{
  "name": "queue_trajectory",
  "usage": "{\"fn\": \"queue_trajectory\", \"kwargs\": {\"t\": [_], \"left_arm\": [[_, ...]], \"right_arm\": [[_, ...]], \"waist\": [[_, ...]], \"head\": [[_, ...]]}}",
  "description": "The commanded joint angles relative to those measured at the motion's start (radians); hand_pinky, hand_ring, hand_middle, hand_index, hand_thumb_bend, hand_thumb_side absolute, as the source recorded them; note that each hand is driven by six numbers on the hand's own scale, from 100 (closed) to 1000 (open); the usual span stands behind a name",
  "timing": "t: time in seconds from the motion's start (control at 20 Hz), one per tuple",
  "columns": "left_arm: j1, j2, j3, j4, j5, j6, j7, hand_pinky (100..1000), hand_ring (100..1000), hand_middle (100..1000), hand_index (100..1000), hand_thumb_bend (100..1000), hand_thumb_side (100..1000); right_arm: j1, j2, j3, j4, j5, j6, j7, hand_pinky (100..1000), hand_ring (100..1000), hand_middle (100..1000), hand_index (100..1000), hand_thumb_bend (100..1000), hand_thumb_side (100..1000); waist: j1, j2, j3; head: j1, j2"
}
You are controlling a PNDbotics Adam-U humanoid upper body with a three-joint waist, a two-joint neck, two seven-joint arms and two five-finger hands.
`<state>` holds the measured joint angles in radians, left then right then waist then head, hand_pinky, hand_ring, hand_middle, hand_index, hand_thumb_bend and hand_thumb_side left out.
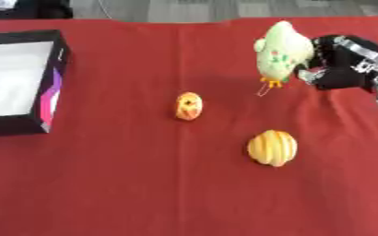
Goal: Pick up the objects with one hand, pass them to the other hand, and then place them into the box on the other side of the table.
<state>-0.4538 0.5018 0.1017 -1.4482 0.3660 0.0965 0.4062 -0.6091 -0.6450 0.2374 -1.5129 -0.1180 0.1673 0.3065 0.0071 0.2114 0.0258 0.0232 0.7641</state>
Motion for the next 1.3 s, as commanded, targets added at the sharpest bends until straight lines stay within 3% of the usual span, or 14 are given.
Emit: {"fn": "queue_trajectory", "kwargs": {"t": [0.05, 0.45, 0.7, 0.9, 1.3], "left_arm": [[-0.010, 0.046, -0.007, -0.042, -0.020, 0.014, -0.020, 669, 798, 666, 697, 751, 617], [-0.011, 0.070, -0.044, -0.090, -0.068, 0.076, -0.069, 667, 791, 647, 697, 768, 572], [-0.042, 0.141, -0.138, -0.137, -0.205, 0.225, -0.208, 676, 789, 639, 723, 778, 489], [-0.076, 0.195, -0.203, -0.179, -0.245, 0.337, -0.362, 703, 805, 663, 744, 777, 450], [-0.147, 0.234, -0.303, -0.182, -0.276, 0.480, -0.582, 722, 815, 680, 762, 787, 449]], "right_arm": [[-0.030, 0.022, 0.010, -0.033, 0.024, 0.009, 0.008, 836, 708, 458, 448, 100, 100], [-0.074, 0.127, 0.059, -0.031, 0.083, 0.013, 0.031, 832, 703, 457, 448, 100, 100], [-0.096, 0.218, 0.095, -0.029, 0.144, 0.013, -0.006, 829, 693, 456, 449, 100, 100], [-0.100, 0.274, 0.118, -0.038, 0.188, 0.007, -0.045, 825, 684, 453, 448, 100, 100], [-0.109, 0.333, 0.171, -0.076, 0.229, 0.006, -0.070, 818, 679, 454, 454, 100, 100]], "waist": [[0.006, -0.017, 0.001], [0.009, -0.020, 0.007], [0.014, -0.021, 0.011], [0.018, -0.021, 0.012], [0.022, -0.024, 0.011]], "head": [[0.010, 0.006], [0.028, 0.006], [0.036, 0.006], [0.038, 0.006], [0.044, 0.006]]}}
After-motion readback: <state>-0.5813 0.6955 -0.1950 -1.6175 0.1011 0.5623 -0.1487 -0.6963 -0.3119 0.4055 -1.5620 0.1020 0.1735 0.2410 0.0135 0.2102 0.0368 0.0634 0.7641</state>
